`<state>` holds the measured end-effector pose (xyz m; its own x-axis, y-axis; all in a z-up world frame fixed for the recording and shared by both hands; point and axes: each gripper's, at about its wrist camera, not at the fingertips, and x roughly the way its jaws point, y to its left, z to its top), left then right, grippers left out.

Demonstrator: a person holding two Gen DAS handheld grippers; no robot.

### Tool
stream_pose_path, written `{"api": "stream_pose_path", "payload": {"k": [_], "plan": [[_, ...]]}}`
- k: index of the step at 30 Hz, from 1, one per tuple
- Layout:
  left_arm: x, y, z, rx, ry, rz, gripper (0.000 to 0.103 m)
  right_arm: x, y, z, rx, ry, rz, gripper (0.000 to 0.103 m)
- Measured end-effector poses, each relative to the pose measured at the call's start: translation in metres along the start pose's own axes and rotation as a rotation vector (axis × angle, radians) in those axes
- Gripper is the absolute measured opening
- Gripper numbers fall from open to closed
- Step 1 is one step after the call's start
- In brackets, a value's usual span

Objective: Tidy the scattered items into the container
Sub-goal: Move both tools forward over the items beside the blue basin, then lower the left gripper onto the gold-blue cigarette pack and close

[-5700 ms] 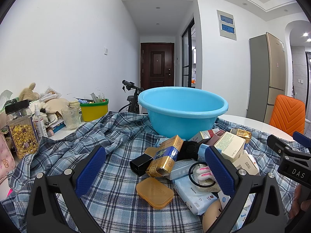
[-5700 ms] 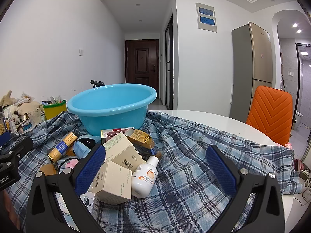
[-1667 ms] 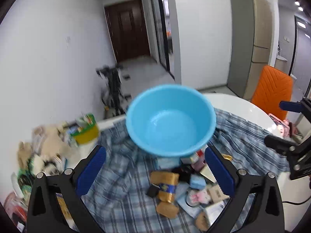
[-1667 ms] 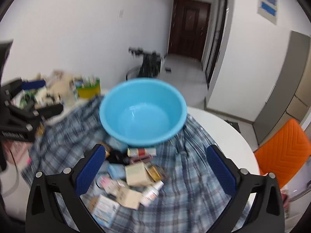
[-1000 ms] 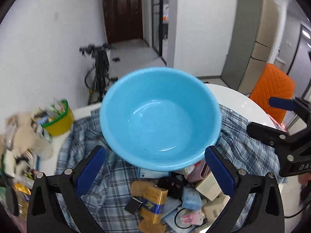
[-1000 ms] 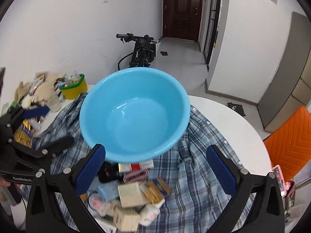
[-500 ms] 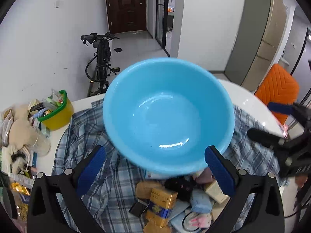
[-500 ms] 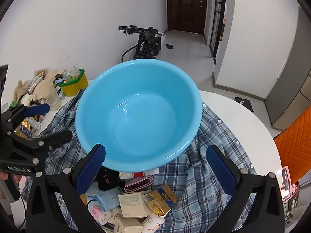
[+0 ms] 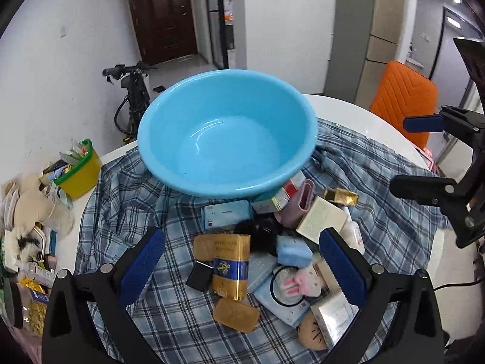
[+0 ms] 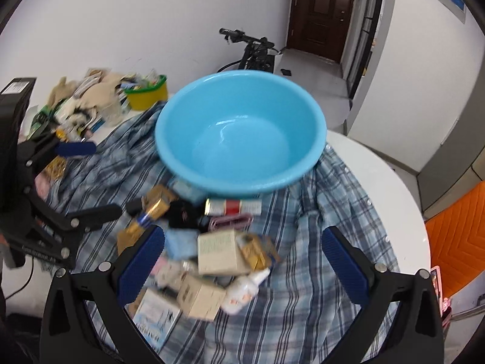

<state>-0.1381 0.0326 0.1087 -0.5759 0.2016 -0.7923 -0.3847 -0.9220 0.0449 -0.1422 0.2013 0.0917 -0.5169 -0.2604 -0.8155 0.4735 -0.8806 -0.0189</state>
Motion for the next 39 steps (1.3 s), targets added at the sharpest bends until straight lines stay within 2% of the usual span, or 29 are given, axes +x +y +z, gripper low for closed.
{"api": "stream_pose_path", "payload": {"k": [4, 6, 9, 14, 16, 20, 24, 28, 31, 36, 39], "plan": [[0.005, -0.001, -0.001, 0.036, 0.010, 0.005, 0.103, -0.001, -0.005, -0.009, 0.004, 0.017, -0.006, 0.103], [0.011, 0.000, -0.004, 0.054, 0.014, -0.018, 0.103, -0.002, -0.008, -0.011, 0.010, 0.019, -0.006, 0.103], [0.024, 0.003, -0.011, 0.104, 0.010, -0.082, 0.103, -0.001, -0.013, -0.016, 0.021, 0.023, 0.008, 0.103], [0.067, 0.017, -0.028, 0.170, 0.117, -0.253, 0.103, 0.005, -0.018, -0.027, 0.033, 0.072, 0.059, 0.103], [0.082, 0.025, -0.031, 0.182, 0.135, -0.283, 0.103, 0.003, -0.020, -0.031, 0.027, 0.067, 0.059, 0.103], [0.102, 0.041, -0.029, 0.161, 0.160, -0.325, 0.103, 0.001, -0.023, -0.037, -0.007, 0.063, 0.001, 0.103], [0.108, 0.043, -0.027, 0.169, 0.147, -0.346, 0.103, 0.004, -0.028, -0.041, 0.010, 0.083, 0.022, 0.103], [0.117, 0.038, -0.029, 0.197, 0.169, -0.361, 0.103, 0.007, -0.030, -0.042, 0.022, 0.085, 0.034, 0.103], [0.122, 0.035, -0.031, 0.213, 0.174, -0.339, 0.103, 0.009, -0.028, -0.043, 0.018, 0.085, 0.033, 0.103], [0.139, 0.040, -0.036, 0.170, 0.241, -0.335, 0.103, 0.009, -0.020, -0.047, 0.004, 0.091, 0.064, 0.103], [0.149, 0.046, -0.042, 0.135, 0.275, -0.366, 0.103, 0.008, -0.016, -0.050, 0.007, 0.094, 0.093, 0.103]]}}
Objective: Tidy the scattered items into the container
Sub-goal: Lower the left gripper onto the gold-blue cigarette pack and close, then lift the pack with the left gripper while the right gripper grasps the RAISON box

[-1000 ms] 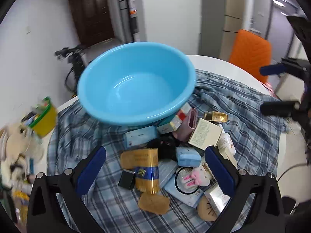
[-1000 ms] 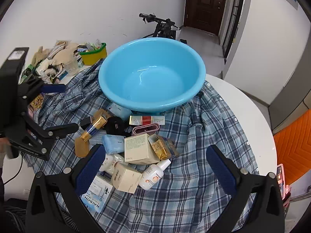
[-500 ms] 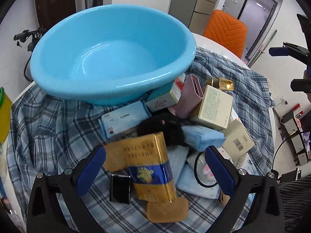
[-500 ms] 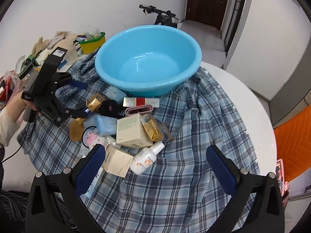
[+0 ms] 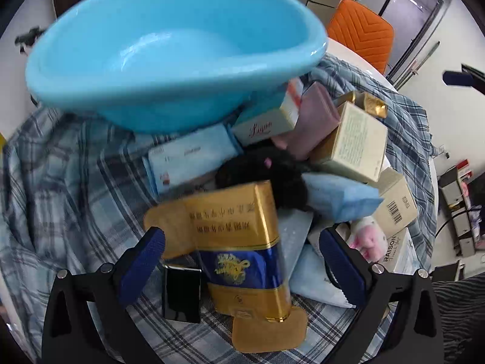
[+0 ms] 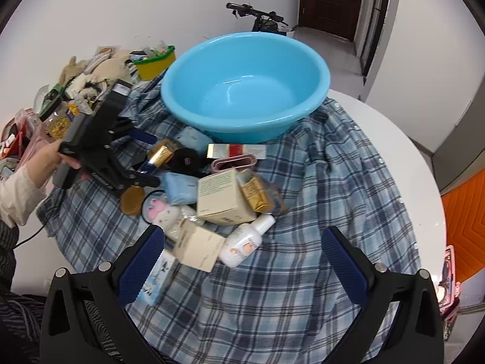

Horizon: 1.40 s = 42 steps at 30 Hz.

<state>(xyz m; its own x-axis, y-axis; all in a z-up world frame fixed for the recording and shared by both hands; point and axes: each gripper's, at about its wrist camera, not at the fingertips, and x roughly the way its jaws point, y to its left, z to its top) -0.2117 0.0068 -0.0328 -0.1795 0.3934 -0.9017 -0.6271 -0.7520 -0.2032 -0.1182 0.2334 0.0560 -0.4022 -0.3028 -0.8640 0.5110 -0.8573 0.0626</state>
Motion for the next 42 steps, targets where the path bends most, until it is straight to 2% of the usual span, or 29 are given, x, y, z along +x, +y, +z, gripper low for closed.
{"api": "stream_pose_path", "payload": {"k": [6, 7, 8, 10, 13, 19, 21, 23, 28, 32, 33, 35, 37, 40, 42], "plan": [[0.003, 0.005, 0.000, -0.059, -0.050, -0.054, 0.103, 0.000, 0.003, -0.005, 0.001, 0.003, -0.007, 0.103], [0.003, 0.005, 0.000, -0.063, -0.057, -0.058, 0.095, 0.000, 0.002, -0.006, 0.005, 0.004, -0.006, 0.103], [0.002, 0.004, 0.000, -0.058, -0.061, -0.051, 0.077, -0.001, 0.000, -0.007, 0.009, 0.003, -0.006, 0.103], [-0.001, 0.005, 0.001, -0.051, -0.052, 0.005, 0.056, -0.002, -0.003, -0.009, 0.020, 0.000, -0.006, 0.103], [-0.006, 0.007, -0.005, -0.074, -0.042, 0.010, 0.055, -0.004, -0.008, -0.012, 0.037, -0.008, -0.010, 0.103], [-0.031, -0.012, -0.025, -0.046, -0.088, 0.123, 0.055, 0.000, -0.015, -0.016, 0.079, -0.005, 0.011, 0.103], [-0.039, -0.022, -0.033, 0.017, -0.084, 0.182, 0.055, 0.003, -0.014, -0.017, 0.081, 0.003, 0.017, 0.103], [-0.039, -0.030, -0.044, 0.094, -0.046, 0.261, 0.055, 0.006, -0.011, -0.018, 0.076, 0.006, 0.022, 0.103], [-0.029, -0.034, -0.075, 0.151, 0.076, 0.219, 0.056, 0.013, -0.004, -0.021, 0.065, 0.008, 0.041, 0.103], [-0.037, -0.034, -0.091, 0.136, 0.085, 0.110, 0.057, 0.017, -0.001, -0.020, 0.055, 0.018, 0.039, 0.103], [-0.038, -0.035, -0.096, 0.144, 0.074, 0.112, 0.057, 0.018, 0.000, -0.020, 0.054, 0.018, 0.038, 0.103], [-0.039, -0.037, -0.102, 0.178, 0.059, 0.156, 0.067, 0.018, 0.000, -0.019, 0.056, 0.016, 0.038, 0.103], [-0.039, -0.038, -0.109, 0.208, 0.045, 0.179, 0.071, 0.018, 0.000, -0.018, 0.061, 0.013, 0.041, 0.103], [-0.040, -0.037, -0.116, 0.203, 0.053, 0.131, 0.071, 0.017, 0.001, -0.019, 0.063, 0.011, 0.043, 0.103], [-0.041, -0.039, -0.121, 0.198, 0.066, 0.142, 0.071, 0.016, 0.003, -0.020, 0.059, 0.014, 0.041, 0.103]]}}
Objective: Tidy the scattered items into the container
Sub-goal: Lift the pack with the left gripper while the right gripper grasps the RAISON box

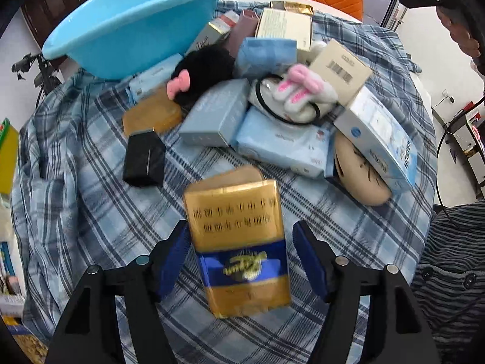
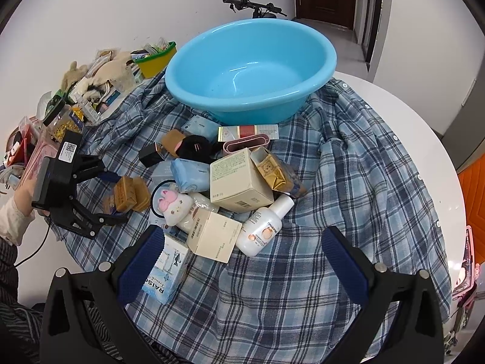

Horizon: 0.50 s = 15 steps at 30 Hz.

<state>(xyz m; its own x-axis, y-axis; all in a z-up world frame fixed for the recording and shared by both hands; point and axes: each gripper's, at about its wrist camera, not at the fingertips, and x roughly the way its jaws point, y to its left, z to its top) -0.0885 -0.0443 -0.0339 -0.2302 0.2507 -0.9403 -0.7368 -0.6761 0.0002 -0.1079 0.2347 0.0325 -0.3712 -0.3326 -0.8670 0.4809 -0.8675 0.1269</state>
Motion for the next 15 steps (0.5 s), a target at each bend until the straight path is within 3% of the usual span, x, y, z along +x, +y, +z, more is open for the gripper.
{"api": "stream_pose_path", "payload": {"k": [7, 11, 15], "plan": [[-0.001, -0.008, -0.012, -0.070, 0.009, 0.074, 0.071, 0.005, 0.005, -0.001, -0.002, 0.002, 0.001, 0.103], [0.003, -0.029, -0.007, -0.055, -0.031, 0.198, 0.071, 0.008, 0.010, 0.000, -0.009, 0.008, 0.007, 0.103], [0.008, -0.030, -0.008, -0.101, -0.024, 0.201, 0.071, 0.008, 0.012, -0.003, -0.018, 0.009, 0.002, 0.103]]}}
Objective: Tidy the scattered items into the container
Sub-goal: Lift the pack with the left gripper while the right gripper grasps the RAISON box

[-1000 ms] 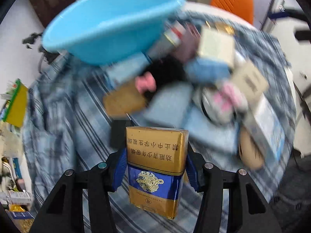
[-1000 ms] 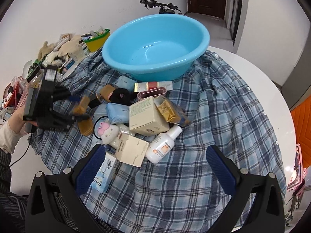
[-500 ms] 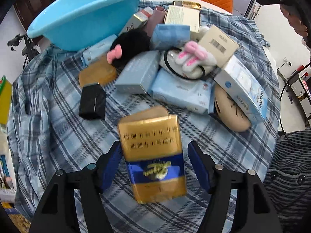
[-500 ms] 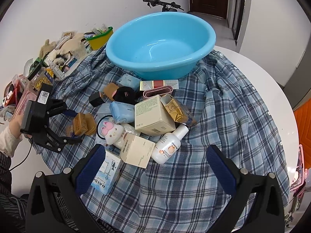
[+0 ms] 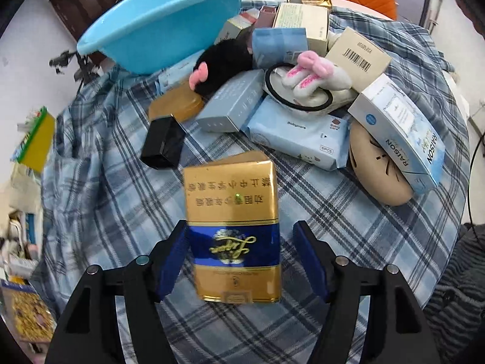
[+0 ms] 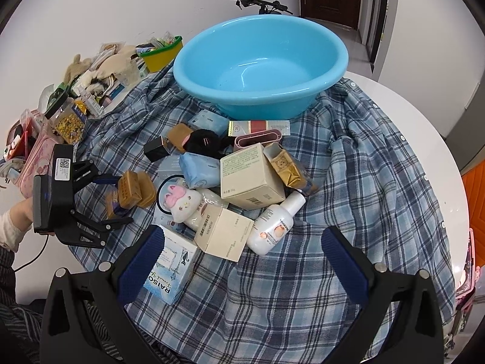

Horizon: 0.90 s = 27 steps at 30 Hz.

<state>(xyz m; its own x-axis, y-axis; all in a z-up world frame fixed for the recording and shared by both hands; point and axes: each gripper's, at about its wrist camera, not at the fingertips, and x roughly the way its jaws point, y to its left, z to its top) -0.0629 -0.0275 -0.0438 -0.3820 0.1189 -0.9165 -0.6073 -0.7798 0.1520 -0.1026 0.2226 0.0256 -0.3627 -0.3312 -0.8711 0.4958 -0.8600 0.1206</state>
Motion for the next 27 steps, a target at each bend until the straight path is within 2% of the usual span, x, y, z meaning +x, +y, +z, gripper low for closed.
{"api": "stream_pose_path", "payload": {"k": [1, 2, 4, 5, 7, 9, 13, 15, 17, 20, 24, 27], "plan": [[-0.001, 0.002, 0.000, -0.034, -0.010, -0.001, 0.065, 0.000, 0.000, -0.001, 0.001, 0.002, -0.005, 0.103], [-0.004, 0.006, -0.001, -0.070, -0.031, 0.013, 0.054, 0.000, -0.001, -0.003, 0.003, 0.004, -0.012, 0.103], [-0.019, 0.011, -0.001, -0.148, -0.116, 0.115, 0.054, -0.001, -0.002, -0.007, 0.005, 0.003, -0.027, 0.103], [-0.026, 0.013, 0.000, -0.178, -0.149, 0.139, 0.054, -0.001, -0.002, -0.009, 0.006, 0.002, -0.033, 0.103], [-0.035, 0.016, 0.002, -0.214, -0.155, 0.071, 0.054, -0.003, -0.002, -0.013, 0.018, -0.006, -0.037, 0.103], [-0.038, 0.015, 0.004, -0.261, -0.154, 0.048, 0.054, -0.005, 0.000, -0.017, 0.034, -0.020, -0.032, 0.103], [-0.035, 0.000, 0.002, -0.321, -0.145, 0.124, 0.054, -0.010, 0.017, -0.032, 0.036, -0.101, -0.053, 0.103], [-0.034, -0.003, 0.000, -0.353, -0.154, 0.123, 0.054, -0.009, 0.027, -0.044, 0.037, -0.143, -0.050, 0.103], [-0.032, -0.004, -0.001, -0.389, -0.156, 0.127, 0.054, -0.002, 0.033, -0.053, 0.052, -0.143, -0.040, 0.103], [-0.037, -0.006, 0.003, -0.435, -0.197, 0.141, 0.054, 0.010, 0.035, -0.067, 0.124, -0.154, 0.003, 0.103], [-0.047, -0.002, -0.010, -0.631, -0.272, 0.113, 0.054, 0.019, 0.033, -0.089, 0.298, -0.228, 0.041, 0.103], [-0.045, -0.006, -0.023, -0.735, -0.296, 0.094, 0.054, 0.029, 0.038, -0.102, 0.388, -0.245, 0.078, 0.103]]}}
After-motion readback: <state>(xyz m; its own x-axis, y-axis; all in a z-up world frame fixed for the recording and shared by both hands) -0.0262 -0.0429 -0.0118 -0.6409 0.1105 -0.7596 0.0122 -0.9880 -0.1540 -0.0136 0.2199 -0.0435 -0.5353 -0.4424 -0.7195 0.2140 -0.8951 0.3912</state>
